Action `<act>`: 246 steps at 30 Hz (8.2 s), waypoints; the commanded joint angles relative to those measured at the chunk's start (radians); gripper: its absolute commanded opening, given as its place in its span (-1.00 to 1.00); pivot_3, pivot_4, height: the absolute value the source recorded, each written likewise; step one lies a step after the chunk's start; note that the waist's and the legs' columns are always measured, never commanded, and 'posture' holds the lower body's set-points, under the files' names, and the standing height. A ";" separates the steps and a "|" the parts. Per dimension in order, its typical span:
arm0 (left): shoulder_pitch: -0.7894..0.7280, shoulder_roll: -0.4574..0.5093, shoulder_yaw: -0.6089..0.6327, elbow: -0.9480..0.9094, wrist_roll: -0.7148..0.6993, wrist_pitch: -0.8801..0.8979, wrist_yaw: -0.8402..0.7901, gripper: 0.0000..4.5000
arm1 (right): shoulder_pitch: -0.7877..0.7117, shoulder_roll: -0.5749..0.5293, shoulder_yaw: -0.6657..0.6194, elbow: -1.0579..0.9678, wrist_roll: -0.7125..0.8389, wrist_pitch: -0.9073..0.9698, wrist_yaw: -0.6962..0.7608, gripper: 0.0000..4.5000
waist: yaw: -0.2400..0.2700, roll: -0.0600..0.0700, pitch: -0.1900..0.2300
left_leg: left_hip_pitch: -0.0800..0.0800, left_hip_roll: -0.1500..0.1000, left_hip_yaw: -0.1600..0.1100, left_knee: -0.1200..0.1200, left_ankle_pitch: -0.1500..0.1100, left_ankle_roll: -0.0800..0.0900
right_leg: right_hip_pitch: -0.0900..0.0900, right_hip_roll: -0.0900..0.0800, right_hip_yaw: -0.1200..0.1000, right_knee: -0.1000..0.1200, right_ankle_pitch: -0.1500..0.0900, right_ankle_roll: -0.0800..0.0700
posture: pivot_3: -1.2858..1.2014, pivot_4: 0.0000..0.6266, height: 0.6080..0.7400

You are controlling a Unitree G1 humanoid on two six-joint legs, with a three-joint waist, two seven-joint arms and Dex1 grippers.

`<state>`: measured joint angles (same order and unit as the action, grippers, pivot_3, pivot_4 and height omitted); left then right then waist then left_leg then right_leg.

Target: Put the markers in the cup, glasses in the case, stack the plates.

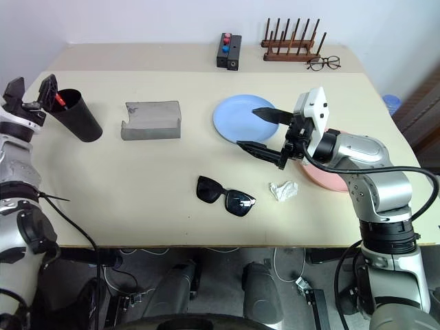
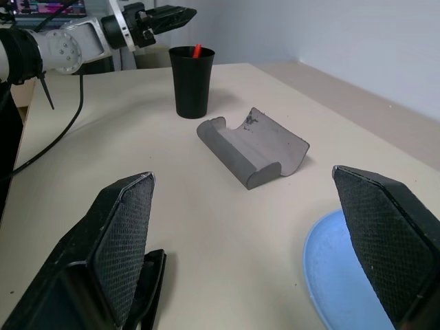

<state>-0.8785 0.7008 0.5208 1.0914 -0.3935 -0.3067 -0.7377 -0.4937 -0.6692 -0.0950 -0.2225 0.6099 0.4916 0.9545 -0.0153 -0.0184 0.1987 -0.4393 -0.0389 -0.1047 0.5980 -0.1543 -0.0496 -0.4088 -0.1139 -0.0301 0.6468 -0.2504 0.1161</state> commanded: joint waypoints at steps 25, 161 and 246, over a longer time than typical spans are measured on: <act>-0.286 -0.084 -0.566 -0.027 0.304 0.393 -0.413 0.97 | 0.100 -0.071 -0.056 0.032 -0.072 -0.042 0.000 0.88 | 0.001 0.000 0.000 | 0.000 0.001 0.000 0.000 0.000 0.000 | 0.000 0.001 0.000 0.000 0.000 0.000 | 0.03 -0.52 1.00; -0.129 -0.427 -1.096 -0.469 0.434 0.285 -0.865 -0.05 | 0.470 -0.199 -0.333 -0.218 0.065 -0.007 -0.003 0.88 | 0.026 0.002 0.001 | -0.006 0.000 0.002 0.012 -0.004 0.006 | 0.003 -0.004 -0.001 -0.001 -0.006 -0.003 | 0.03 -0.52 1.00; 0.192 0.334 -0.999 -0.925 -0.158 0.911 -0.877 -0.99 | 0.269 -0.120 -0.153 -0.230 0.160 0.004 0.013 0.88 | 0.004 0.011 0.000 | -0.008 0.003 0.012 0.011 -0.007 0.012 | 0.005 -0.005 0.004 -0.015 -0.002 0.002 | 0.03 -0.52 1.00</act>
<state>-0.6934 1.0334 -0.5250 0.1886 -0.5441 0.6006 -1.6105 -0.2156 -0.7813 -0.2139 -0.4376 0.7669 0.5133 0.9687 -0.0109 -0.0075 0.1988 -0.4473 -0.0359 -0.0930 0.6087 -0.1617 -0.0379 -0.4037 -0.1189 -0.0263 0.6319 -0.2523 0.1178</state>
